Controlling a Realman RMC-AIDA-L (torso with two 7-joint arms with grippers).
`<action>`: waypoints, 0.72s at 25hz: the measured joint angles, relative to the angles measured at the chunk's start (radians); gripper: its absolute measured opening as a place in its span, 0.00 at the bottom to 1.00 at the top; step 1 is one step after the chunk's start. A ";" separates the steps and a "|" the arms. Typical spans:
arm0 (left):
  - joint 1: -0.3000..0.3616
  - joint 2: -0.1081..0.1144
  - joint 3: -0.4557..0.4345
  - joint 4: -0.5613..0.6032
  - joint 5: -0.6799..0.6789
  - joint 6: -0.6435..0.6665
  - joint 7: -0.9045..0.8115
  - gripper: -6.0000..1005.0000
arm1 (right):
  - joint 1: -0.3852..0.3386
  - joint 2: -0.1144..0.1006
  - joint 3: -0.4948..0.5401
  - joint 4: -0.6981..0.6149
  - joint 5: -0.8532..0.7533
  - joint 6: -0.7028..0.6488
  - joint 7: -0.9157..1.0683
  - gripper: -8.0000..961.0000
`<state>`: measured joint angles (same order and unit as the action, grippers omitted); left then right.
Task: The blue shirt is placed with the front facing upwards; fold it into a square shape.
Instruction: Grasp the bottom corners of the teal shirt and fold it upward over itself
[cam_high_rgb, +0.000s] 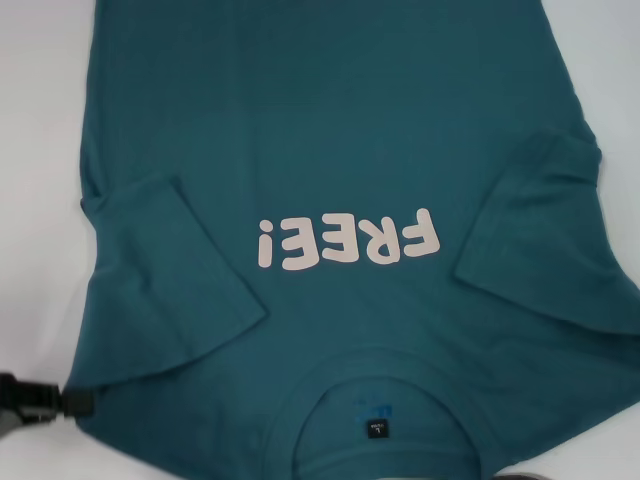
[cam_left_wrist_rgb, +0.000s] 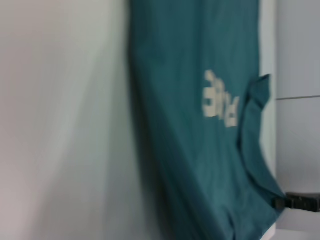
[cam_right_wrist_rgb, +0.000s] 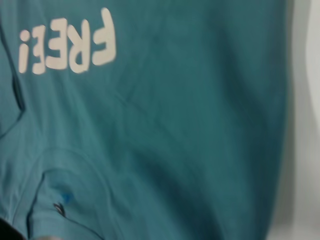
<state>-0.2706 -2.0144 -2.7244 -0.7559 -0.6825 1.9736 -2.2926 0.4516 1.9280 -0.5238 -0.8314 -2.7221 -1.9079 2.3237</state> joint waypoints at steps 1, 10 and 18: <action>-0.010 0.005 -0.001 0.003 -0.008 0.006 0.003 0.01 | 0.010 -0.004 0.004 0.000 0.010 -0.001 -0.002 0.08; -0.243 0.041 0.004 0.050 -0.020 -0.040 -0.094 0.02 | 0.187 -0.016 0.027 0.006 0.130 0.024 0.020 0.09; -0.408 0.075 0.029 0.051 -0.015 -0.213 -0.200 0.02 | 0.243 -0.023 0.052 -0.029 0.219 0.172 0.104 0.09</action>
<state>-0.6782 -1.9396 -2.6959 -0.7048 -0.6971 1.7610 -2.4922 0.6943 1.9049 -0.4721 -0.8603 -2.5030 -1.7356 2.4279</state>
